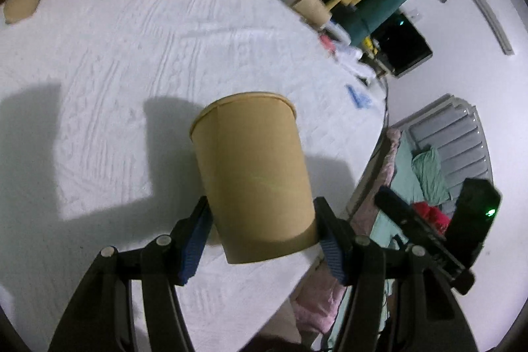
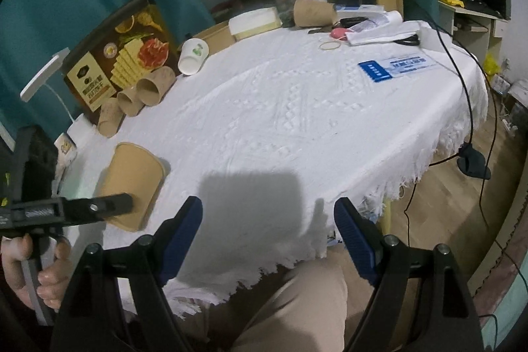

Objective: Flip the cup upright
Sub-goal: 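Grasp the brown kraft cup with the right gripper and lift it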

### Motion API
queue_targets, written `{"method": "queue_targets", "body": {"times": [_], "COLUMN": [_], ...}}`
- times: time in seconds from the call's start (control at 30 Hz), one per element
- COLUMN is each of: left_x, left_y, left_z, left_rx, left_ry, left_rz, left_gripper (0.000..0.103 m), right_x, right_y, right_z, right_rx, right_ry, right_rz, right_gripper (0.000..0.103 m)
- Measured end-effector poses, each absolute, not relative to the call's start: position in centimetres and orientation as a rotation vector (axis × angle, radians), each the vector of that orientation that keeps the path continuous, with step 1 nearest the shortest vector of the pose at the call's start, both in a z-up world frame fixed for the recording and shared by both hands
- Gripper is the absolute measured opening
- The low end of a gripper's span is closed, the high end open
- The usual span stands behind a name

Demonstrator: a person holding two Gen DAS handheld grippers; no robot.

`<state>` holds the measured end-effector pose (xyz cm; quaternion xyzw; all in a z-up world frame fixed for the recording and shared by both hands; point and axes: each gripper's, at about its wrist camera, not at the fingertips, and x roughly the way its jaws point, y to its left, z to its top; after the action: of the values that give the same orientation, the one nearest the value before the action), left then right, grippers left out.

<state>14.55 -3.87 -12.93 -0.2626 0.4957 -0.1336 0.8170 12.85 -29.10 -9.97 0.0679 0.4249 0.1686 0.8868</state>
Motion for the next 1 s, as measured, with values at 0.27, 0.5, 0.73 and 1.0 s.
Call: {"method": "queue_targets", "body": {"times": [0.27, 0.5, 0.73, 1.0], "left_x": [14.0, 13.2, 11.2, 8.1], "left_y": [-4.1, -3.1, 0.1, 5.5], "left_z": [-12.6, -10.8, -8.1, -6.6], "left_rx": [-0.527, -0.522, -0.492, -0.425], "left_ry": [1.051, 0.979, 0.865, 0.748], "left_rz": [-0.257, -0.252, -0.179, 0.011], "left_gripper": [0.077, 0.085, 0.085, 0.085], "right_x": [13.3, 14.5, 16.3, 18.4], "right_y": [-27.5, -26.7, -23.0, -16.7], "right_z": [-9.5, -8.2, -6.4, -7.1], "right_rx": [0.092, 0.056, 0.001, 0.026], "right_ry": [0.894, 0.887, 0.889, 1.017], "right_rz": [0.358, 0.359, 0.439, 0.597], "right_gripper": [0.080, 0.080, 0.080, 0.080]}}
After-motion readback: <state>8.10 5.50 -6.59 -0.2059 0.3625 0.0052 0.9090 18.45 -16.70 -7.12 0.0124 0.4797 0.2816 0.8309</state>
